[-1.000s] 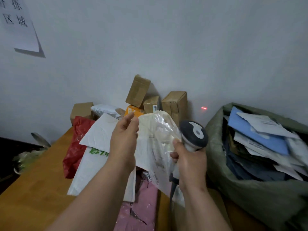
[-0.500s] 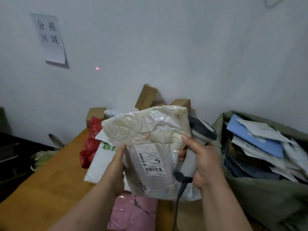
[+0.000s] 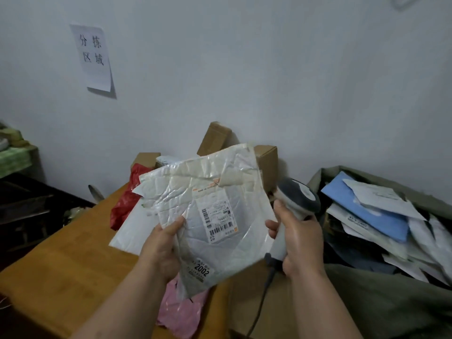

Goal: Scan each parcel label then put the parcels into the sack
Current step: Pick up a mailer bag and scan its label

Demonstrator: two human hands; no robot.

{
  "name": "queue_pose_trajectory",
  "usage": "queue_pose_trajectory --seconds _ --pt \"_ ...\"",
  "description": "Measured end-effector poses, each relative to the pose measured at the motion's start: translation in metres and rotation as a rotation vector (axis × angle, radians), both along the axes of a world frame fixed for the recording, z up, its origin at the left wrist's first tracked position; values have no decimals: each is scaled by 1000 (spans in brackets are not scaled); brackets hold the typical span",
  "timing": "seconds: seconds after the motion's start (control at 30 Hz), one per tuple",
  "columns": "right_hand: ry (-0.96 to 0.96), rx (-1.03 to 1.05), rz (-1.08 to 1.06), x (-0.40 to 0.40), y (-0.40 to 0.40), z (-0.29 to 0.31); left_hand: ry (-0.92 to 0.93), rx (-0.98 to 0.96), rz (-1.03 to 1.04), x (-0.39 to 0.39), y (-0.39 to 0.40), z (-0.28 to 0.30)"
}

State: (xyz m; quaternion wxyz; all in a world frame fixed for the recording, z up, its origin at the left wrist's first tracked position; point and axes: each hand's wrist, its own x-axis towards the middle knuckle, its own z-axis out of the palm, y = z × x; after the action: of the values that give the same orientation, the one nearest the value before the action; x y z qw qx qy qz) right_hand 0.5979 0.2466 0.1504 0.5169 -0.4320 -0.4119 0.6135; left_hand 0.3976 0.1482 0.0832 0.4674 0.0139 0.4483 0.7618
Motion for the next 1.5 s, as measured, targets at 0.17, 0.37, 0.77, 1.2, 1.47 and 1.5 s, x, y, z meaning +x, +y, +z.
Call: queue_pose_trajectory --seconds 0.17,0.37,0.77,1.2,1.47,1.5 --pt "-193 38 289 15 -5 -7 -18 52 115 2 8 14" --pt "-384 141 497 17 -19 -8 41 31 235 -6 11 26" --pt "-470 188 566 0 -40 -8 94 11 263 -31 3 31" --pt "-523 172 548 -12 -45 -11 85 9 232 -40 5 27" --pt "-67 -101 543 -26 -49 -3 -114 154 137 -36 9 35" --pt "0 -156 553 -29 -50 0 -143 157 134 -35 9 35"
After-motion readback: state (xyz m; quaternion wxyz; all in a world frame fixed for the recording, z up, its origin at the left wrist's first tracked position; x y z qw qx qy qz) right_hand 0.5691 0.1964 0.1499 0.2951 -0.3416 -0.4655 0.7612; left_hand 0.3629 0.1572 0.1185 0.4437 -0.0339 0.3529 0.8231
